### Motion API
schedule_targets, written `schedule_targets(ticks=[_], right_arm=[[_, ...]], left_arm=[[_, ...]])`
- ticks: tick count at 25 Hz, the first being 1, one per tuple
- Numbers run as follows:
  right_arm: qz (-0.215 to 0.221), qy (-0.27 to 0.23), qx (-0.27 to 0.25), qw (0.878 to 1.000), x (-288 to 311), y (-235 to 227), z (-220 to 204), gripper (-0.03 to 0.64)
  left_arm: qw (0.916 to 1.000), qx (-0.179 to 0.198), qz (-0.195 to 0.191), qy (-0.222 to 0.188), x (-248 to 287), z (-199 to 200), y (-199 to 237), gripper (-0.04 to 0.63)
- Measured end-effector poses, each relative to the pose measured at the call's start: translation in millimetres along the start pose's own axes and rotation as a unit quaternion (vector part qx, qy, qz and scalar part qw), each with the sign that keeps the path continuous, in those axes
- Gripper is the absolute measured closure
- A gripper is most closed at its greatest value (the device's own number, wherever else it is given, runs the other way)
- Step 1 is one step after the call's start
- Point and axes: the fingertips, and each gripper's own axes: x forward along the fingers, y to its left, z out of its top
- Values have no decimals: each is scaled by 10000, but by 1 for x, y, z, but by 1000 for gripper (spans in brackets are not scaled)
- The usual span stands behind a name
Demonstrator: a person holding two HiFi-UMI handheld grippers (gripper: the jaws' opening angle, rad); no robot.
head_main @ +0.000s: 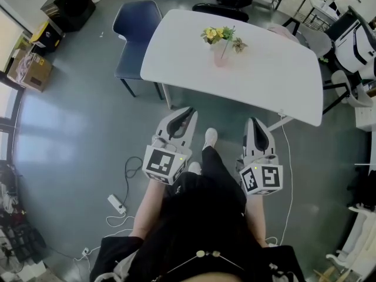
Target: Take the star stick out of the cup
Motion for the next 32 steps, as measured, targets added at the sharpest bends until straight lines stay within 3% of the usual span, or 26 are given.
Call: schedule_targets(ticks=[8,16,25,32], right_arm=[[77,58,-96,9999,50,-18,4,614],[241,546,-147,9981,131,-61,-8,614],[460,1051,-60,9934,214,-113,-21,606],[694,1005,-7,9925,253,-125,-16,600]], left_arm=[[9999,-30,-108,84,45,0,23,578],[9995,-101,98,-291,109,21,63,577],[9996,-286,63,-20,198,15,95,568],[9991,-282,271,162,241,7,113,560]])
